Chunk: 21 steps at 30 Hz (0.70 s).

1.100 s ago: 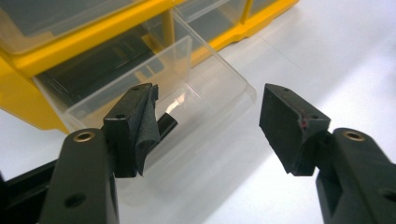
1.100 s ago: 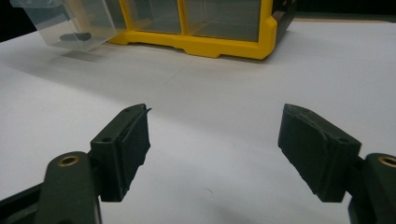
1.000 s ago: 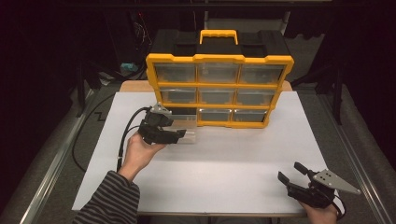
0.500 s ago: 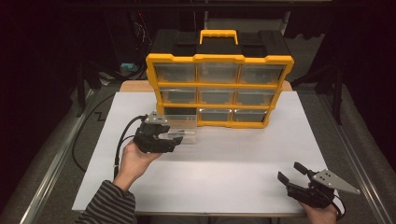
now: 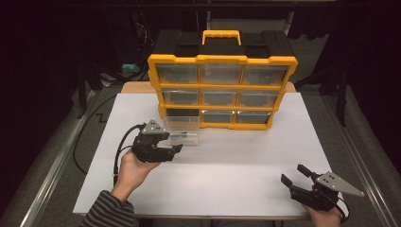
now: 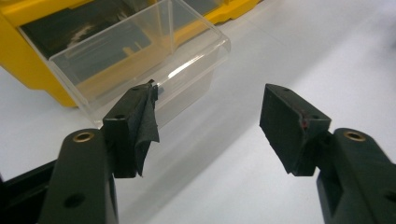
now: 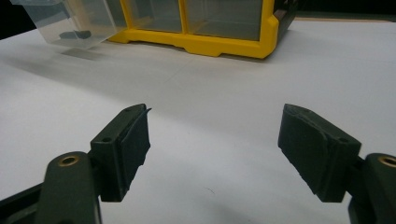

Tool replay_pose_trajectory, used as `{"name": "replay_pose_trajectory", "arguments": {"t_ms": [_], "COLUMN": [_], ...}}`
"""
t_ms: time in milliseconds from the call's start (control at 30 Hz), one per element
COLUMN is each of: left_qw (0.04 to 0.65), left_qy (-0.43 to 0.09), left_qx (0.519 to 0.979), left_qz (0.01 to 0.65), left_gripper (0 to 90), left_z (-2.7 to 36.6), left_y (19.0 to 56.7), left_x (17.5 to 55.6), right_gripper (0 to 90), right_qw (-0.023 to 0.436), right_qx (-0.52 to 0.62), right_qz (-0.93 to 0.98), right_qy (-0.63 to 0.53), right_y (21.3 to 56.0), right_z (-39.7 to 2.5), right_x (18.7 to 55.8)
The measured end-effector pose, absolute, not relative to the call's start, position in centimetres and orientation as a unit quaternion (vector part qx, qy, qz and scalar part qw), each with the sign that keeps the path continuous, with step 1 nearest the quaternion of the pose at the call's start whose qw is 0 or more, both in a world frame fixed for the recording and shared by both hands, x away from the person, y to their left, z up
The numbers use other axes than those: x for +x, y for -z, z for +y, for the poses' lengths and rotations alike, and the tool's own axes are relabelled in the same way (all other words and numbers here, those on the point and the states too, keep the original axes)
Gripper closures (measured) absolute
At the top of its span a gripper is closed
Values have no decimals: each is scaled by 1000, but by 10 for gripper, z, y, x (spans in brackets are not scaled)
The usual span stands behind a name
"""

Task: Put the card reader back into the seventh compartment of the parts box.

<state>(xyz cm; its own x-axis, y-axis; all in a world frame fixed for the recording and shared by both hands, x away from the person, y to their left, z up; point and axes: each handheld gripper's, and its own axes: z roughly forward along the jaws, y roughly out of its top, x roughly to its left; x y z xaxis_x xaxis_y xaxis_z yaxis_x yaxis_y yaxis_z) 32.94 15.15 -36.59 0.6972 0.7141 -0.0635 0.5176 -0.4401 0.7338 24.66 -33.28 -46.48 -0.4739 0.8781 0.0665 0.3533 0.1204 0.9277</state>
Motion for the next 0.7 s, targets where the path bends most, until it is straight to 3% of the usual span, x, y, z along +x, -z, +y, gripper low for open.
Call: {"name": "replay_pose_trajectory", "arguments": {"t_ms": [700], "left_qw": [397], "left_qy": [-141], "left_qx": [823], "left_qz": [382], "left_gripper": [356], "left_z": [171], "left_y": [386], "left_x": [312], "right_gripper": [251], "right_qw": [264], "right_qx": [439], "right_qz": [701], "right_qy": [-497], "right_y": [465], "right_z": [-333], "right_x": [247]}}
